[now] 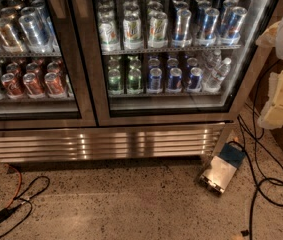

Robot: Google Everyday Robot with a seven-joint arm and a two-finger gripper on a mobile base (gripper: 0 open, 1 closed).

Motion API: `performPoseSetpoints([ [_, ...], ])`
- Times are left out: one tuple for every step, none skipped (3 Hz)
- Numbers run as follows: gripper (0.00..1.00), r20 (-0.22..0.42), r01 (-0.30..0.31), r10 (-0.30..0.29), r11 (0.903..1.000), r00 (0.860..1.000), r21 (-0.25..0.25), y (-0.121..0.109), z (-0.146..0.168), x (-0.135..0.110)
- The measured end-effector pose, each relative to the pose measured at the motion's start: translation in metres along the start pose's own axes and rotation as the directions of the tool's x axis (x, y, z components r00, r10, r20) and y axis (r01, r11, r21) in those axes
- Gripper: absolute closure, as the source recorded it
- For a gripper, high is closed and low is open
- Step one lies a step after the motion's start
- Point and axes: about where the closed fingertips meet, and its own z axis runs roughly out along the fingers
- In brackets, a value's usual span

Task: Open right fridge door

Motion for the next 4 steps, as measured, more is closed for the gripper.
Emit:
performPoseSetpoints([
  [0.0, 0.0, 0.0, 0.0, 1.0, 1.0, 0.0, 0.0, 0.0, 0.0],
  [0.0, 0.1, 0.03, -0.03, 0.9995, 0.995, -0.005, -0.009, 0.016, -0.029],
  [0.0, 0.257, 0.117, -0.116, 0.9931, 0.959, 0.015, -0.036, 0.043, -0.095],
  [0.0, 0.375, 0.173, -0.177, 0.9839, 0.91, 0.043, -0.065, 0.055, -0.149],
])
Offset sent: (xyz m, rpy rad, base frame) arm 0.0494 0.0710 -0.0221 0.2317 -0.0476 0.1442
